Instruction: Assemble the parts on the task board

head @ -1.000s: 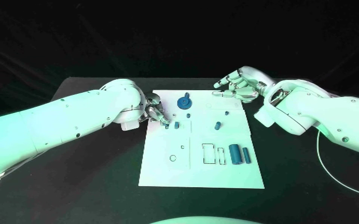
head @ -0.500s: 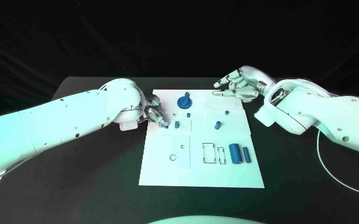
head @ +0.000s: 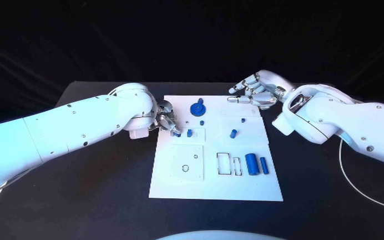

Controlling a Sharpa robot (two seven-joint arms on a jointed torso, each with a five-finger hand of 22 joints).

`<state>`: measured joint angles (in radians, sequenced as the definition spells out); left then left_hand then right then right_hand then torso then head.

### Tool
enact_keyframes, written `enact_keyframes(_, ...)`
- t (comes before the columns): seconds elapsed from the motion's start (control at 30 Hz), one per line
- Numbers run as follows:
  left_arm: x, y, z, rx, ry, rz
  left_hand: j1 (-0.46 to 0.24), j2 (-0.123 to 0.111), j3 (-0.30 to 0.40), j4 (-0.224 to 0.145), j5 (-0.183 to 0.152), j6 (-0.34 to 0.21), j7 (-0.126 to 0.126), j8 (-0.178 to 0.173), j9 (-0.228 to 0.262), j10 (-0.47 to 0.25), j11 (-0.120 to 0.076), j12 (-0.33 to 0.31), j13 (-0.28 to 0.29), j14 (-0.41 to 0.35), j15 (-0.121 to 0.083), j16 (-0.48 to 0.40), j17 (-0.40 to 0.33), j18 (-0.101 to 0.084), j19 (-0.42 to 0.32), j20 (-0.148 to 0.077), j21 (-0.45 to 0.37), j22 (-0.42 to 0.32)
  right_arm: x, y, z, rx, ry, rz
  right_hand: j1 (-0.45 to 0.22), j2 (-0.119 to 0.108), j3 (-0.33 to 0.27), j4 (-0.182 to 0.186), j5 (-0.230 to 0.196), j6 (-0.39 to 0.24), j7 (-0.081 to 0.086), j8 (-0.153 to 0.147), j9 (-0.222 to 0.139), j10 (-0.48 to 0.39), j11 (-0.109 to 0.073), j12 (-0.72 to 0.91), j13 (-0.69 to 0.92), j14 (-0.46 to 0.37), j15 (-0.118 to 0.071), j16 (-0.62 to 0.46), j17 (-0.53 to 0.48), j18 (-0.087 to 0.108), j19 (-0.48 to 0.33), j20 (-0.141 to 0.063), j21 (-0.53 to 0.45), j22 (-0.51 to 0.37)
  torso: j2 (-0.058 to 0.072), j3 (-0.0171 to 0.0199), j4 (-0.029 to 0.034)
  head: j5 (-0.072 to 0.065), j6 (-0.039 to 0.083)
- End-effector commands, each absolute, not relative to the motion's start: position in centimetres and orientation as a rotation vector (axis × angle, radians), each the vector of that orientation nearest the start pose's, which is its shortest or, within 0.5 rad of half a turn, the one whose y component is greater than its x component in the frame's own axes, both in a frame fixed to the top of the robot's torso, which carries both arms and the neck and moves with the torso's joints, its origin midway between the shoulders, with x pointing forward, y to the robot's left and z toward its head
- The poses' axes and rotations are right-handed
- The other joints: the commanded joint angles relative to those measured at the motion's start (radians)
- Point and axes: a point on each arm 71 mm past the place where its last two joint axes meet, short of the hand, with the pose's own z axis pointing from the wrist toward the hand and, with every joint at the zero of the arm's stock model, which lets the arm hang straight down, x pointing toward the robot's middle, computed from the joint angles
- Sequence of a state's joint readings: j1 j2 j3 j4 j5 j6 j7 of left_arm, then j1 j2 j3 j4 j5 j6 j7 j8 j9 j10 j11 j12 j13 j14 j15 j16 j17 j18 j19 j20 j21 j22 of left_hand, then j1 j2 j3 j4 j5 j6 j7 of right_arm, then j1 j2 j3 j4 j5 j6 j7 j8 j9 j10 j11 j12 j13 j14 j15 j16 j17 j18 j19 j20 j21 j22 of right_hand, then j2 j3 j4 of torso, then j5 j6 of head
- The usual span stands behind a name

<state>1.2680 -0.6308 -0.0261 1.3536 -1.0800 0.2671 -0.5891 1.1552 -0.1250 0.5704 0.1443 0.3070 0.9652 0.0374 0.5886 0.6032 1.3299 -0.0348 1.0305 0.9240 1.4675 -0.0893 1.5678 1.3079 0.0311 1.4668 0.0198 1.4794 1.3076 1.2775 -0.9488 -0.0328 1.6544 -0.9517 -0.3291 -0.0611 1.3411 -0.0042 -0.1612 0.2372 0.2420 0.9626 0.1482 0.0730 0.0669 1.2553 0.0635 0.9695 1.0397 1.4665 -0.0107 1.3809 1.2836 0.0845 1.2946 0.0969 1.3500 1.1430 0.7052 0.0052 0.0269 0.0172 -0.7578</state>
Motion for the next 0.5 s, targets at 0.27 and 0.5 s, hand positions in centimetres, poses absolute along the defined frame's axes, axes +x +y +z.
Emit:
enact_keyframes(0.27, 50.95, 15.15, -21.55, -0.059, 2.445, -0.303, -0.072, 0.022, 0.113, -0.100, 0.003, 0.029, -0.010, 0.000, -0.006, 0.029, -0.007, 0.039, 0.040, 0.103, -0.006, 0.003, 0.263, -0.009, 0.072, -0.004, 0.012, 0.198, 47.37, -21.54, -14.08, 0.268, 1.711, 0.937, -0.005, 0.005, -0.006, 0.001, 0.005, 0.005, 0.001, -0.001, 0.001, 0.005, -0.002, 0.007, 0.002, 0.045, -0.002, -0.003, -0.001, 0.010, -0.005, 0.001, -0.006, -0.001, 0.000, 0.0004, -0.0017, 0.000, -0.002)
enact_keyframes(0.5, 50.89, 15.01, -21.72, -0.043, 2.464, -0.292, -0.106, 0.021, 0.077, -0.086, 0.001, 0.040, -0.015, -0.004, -0.012, 0.034, -0.011, 0.045, 0.050, 0.103, -0.008, 0.003, 0.263, -0.011, 0.074, -0.006, 0.016, 0.202, 47.35, -21.59, -14.10, 0.268, 1.713, 0.936, -0.005, 0.005, -0.006, 0.001, 0.005, 0.005, 0.001, -0.001, 0.001, 0.005, -0.002, 0.007, 0.002, 0.045, -0.002, -0.003, -0.001, 0.010, -0.005, 0.001, -0.006, -0.001, 0.000, 0.0005, -0.0006, -0.004, -0.005)
